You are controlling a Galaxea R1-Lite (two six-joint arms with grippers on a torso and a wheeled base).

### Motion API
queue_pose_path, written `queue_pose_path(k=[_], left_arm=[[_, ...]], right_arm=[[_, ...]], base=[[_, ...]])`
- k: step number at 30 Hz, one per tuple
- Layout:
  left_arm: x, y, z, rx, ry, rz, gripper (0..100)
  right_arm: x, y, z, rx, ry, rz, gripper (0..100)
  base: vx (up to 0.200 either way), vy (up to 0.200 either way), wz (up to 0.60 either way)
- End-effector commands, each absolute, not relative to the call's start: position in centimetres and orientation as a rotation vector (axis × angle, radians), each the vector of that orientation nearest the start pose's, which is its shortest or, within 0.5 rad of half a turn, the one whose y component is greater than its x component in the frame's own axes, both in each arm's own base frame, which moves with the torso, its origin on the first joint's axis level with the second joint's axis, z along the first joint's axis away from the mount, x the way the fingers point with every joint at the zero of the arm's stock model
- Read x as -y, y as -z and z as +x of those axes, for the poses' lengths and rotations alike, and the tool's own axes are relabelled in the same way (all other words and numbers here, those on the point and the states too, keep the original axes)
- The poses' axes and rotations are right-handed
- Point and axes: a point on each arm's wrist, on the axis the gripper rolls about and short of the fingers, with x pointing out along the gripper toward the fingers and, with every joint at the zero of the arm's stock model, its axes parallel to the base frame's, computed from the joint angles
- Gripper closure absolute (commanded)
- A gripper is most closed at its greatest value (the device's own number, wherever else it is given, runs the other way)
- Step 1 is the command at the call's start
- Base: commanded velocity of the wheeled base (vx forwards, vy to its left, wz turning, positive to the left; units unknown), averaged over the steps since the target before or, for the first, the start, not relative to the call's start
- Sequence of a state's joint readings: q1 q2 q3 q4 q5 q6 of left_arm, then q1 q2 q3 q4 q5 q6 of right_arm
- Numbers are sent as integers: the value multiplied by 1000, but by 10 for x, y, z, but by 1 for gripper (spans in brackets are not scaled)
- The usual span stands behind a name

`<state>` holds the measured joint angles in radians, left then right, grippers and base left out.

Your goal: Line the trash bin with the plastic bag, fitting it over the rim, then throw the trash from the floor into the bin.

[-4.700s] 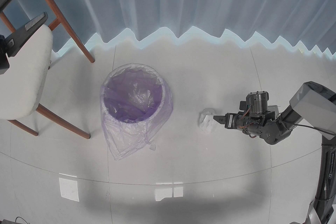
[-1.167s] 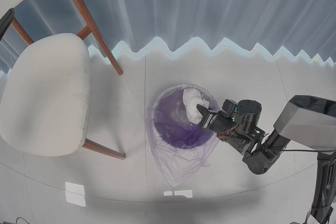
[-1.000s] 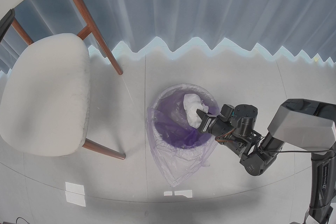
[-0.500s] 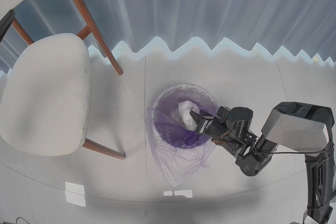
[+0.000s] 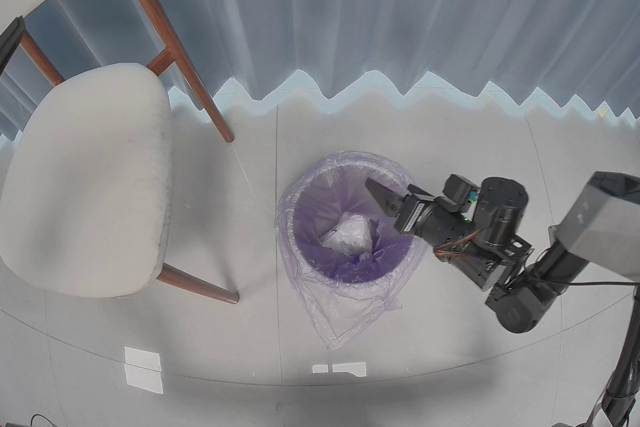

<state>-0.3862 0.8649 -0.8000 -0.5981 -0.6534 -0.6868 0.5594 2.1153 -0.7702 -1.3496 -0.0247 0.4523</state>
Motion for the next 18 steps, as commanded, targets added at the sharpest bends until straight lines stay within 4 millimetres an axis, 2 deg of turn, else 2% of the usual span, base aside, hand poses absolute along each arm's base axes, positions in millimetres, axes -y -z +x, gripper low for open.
queue_pose_path(k=[1,5,8,9,11,13,15,17,18], left_arm=[[33,-344,47,222,1147,-525,0],[26,-342,32,276,1121,-498,0],[19,-325,19,309,1020,-465,0],[18,-323,18,312,1008,-463,0],[15,-305,10,317,919,-443,0],[14,-290,0,325,874,-432,0],[13,-269,-11,327,846,-427,0],[13,-251,-20,319,870,-420,0],[13,-250,-20,318,874,-419,0]], right_arm=[[-130,-167,250,22,-439,442,0],[-83,-179,207,78,-349,434,0],[-49,-195,165,186,-289,439,0],[-47,-196,161,193,-284,439,0],[-30,-203,128,245,-246,432,0],[-24,-206,108,253,-237,429,0],[-17,-205,80,245,-229,426,0],[-11,-195,58,210,-197,418,0],[-10,-195,57,207,-196,417,0]], base=[[0,0,0],[0,0,0],[0,0,0],[0,0,0],[0,0,0],[0,0,0],[0,0,0],[0,0,0],[0,0,0]])
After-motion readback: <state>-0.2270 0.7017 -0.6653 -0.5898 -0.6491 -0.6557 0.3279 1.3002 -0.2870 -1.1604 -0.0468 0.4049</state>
